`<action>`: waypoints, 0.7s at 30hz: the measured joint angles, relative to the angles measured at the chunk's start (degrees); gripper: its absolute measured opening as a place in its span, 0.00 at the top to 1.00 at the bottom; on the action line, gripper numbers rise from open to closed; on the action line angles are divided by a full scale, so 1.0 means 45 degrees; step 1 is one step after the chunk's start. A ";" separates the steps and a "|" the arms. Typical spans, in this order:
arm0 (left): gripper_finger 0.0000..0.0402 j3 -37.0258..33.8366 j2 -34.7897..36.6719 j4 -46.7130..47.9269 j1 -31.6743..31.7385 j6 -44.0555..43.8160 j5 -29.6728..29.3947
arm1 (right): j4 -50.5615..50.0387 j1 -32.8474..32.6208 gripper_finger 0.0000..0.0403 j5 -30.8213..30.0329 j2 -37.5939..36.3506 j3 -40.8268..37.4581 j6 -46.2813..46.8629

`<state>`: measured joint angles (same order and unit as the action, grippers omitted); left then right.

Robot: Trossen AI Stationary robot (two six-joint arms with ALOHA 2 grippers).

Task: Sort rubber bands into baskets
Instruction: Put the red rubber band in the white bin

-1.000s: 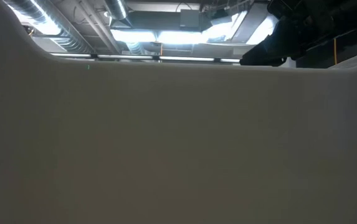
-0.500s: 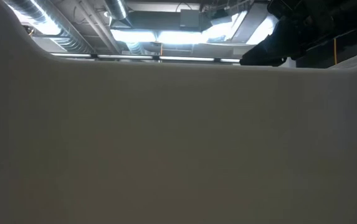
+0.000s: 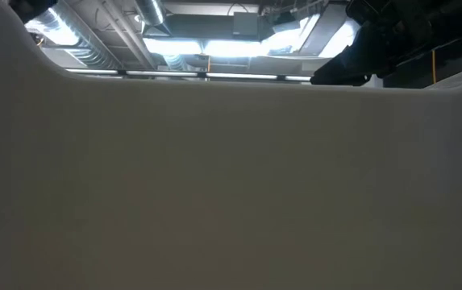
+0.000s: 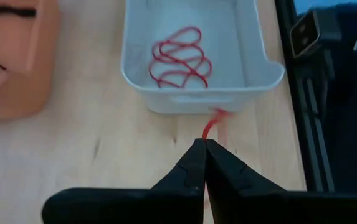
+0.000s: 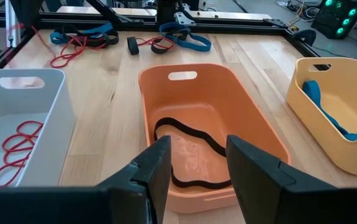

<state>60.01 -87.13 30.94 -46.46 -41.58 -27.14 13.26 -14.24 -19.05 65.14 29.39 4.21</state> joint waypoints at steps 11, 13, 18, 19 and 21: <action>0.99 0.0005 0.0879 -0.0691 0.0009 0.0854 -0.1515 | 0.0007 0.0002 0.61 0.0000 0.0000 0.0000 -0.0005; 0.99 0.0005 0.0922 -0.1335 0.0037 0.1434 -0.1712 | 0.0008 0.0004 0.61 0.0000 0.0000 0.0000 -0.0005; 0.99 0.0015 0.0931 -0.3266 0.0162 0.3000 -0.1844 | 0.0005 0.0004 0.61 0.0000 0.0000 0.0000 0.0000; 0.99 0.0015 0.0931 -0.3649 0.0205 0.3256 -0.1844 | 0.0008 0.0003 0.61 -0.0001 0.0000 0.0000 -0.0005; 0.99 0.0015 0.0931 -0.4363 0.0315 0.3716 -0.1845 | 0.0005 0.0002 0.61 0.0000 0.0000 0.0000 -0.0005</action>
<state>60.07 -82.94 11.31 -45.04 -24.86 -35.45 13.28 -14.23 -19.05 65.14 29.39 4.19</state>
